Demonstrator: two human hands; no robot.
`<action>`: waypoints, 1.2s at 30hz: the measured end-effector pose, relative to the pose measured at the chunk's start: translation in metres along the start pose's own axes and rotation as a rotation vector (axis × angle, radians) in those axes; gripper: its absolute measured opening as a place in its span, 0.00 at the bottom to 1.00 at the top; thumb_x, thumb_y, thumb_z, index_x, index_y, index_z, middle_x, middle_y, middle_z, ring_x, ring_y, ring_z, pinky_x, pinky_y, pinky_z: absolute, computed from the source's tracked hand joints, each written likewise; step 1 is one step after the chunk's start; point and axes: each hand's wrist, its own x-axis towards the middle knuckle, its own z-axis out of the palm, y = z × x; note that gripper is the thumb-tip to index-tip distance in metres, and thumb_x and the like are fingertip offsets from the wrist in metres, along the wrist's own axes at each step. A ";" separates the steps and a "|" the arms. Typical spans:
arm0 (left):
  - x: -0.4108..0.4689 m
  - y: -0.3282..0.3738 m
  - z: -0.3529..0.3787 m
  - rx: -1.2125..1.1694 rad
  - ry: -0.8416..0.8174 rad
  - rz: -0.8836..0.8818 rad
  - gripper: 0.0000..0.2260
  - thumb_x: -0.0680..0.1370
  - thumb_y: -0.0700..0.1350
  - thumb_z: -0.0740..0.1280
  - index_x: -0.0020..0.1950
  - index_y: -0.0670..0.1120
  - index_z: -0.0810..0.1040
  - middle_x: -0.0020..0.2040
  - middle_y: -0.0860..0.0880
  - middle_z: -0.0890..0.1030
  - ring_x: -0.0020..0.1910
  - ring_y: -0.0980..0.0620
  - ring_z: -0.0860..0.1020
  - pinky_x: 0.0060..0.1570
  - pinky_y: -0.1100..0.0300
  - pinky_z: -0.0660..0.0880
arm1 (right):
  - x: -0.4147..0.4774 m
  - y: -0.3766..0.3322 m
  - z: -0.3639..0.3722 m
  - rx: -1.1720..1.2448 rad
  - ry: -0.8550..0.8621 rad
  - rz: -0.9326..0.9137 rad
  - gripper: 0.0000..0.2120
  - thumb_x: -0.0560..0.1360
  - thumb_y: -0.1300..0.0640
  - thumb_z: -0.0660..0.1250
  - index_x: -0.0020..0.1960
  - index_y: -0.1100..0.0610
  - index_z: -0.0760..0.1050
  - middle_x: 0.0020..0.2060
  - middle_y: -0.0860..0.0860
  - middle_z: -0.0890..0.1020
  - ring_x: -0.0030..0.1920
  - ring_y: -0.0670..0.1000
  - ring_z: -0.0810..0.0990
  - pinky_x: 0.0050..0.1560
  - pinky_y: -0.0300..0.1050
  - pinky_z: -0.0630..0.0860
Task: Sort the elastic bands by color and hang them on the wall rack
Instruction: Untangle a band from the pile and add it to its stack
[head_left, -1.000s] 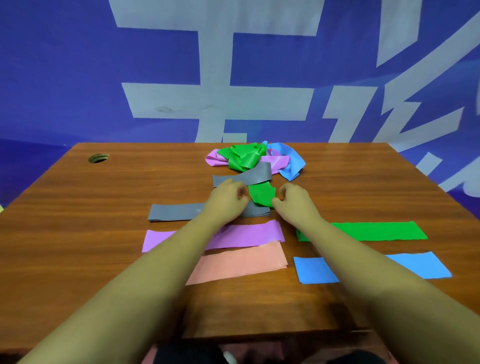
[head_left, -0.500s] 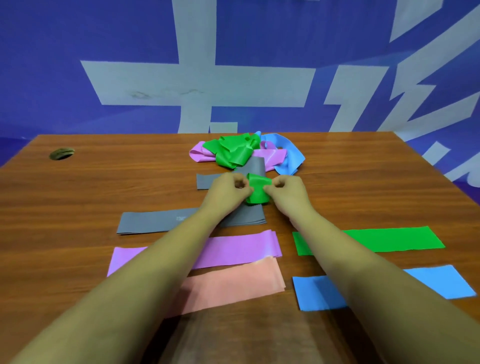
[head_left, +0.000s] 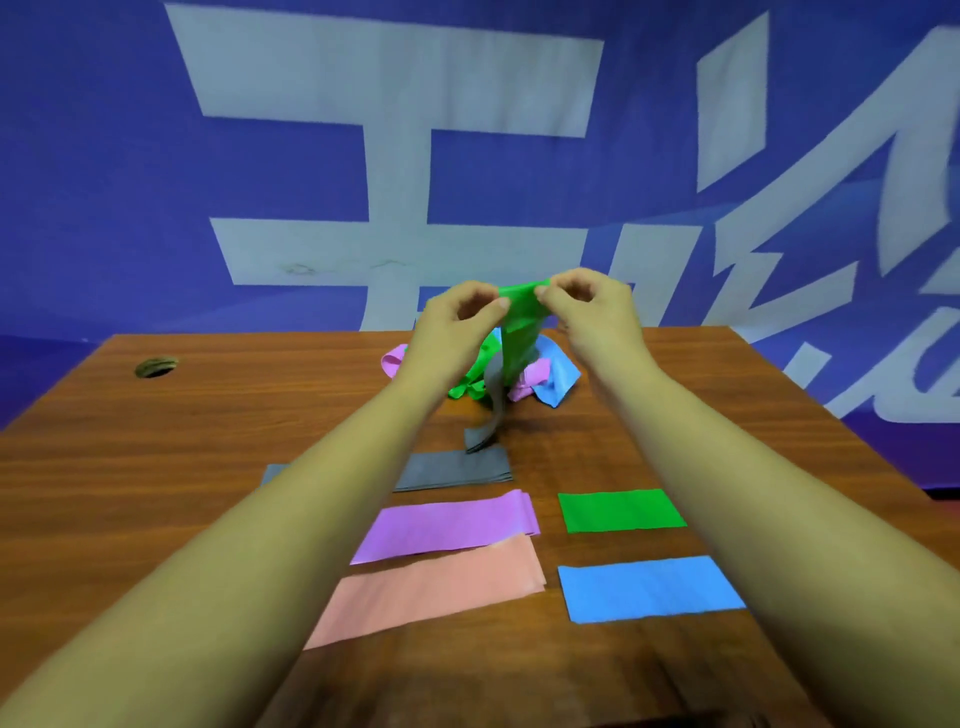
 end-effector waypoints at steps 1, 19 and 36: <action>-0.002 0.010 0.000 -0.021 -0.039 0.004 0.03 0.77 0.44 0.70 0.49 0.52 0.81 0.44 0.55 0.83 0.45 0.59 0.80 0.49 0.63 0.74 | -0.001 -0.007 -0.004 0.015 0.008 -0.018 0.03 0.75 0.61 0.69 0.44 0.60 0.79 0.36 0.51 0.80 0.37 0.45 0.76 0.41 0.39 0.74; -0.038 0.136 0.031 -0.039 -0.107 0.129 0.05 0.79 0.42 0.68 0.48 0.43 0.82 0.40 0.50 0.82 0.40 0.59 0.78 0.43 0.66 0.74 | -0.043 -0.096 -0.091 0.342 -0.049 0.118 0.06 0.78 0.55 0.67 0.45 0.57 0.73 0.32 0.53 0.81 0.37 0.55 0.81 0.36 0.42 0.76; -0.073 0.143 0.043 0.047 -0.164 0.174 0.01 0.75 0.46 0.72 0.45 0.52 0.82 0.42 0.57 0.80 0.41 0.59 0.77 0.46 0.63 0.73 | -0.071 -0.109 -0.129 -0.184 -0.072 -0.204 0.05 0.76 0.57 0.69 0.47 0.59 0.82 0.38 0.55 0.81 0.39 0.50 0.77 0.42 0.47 0.76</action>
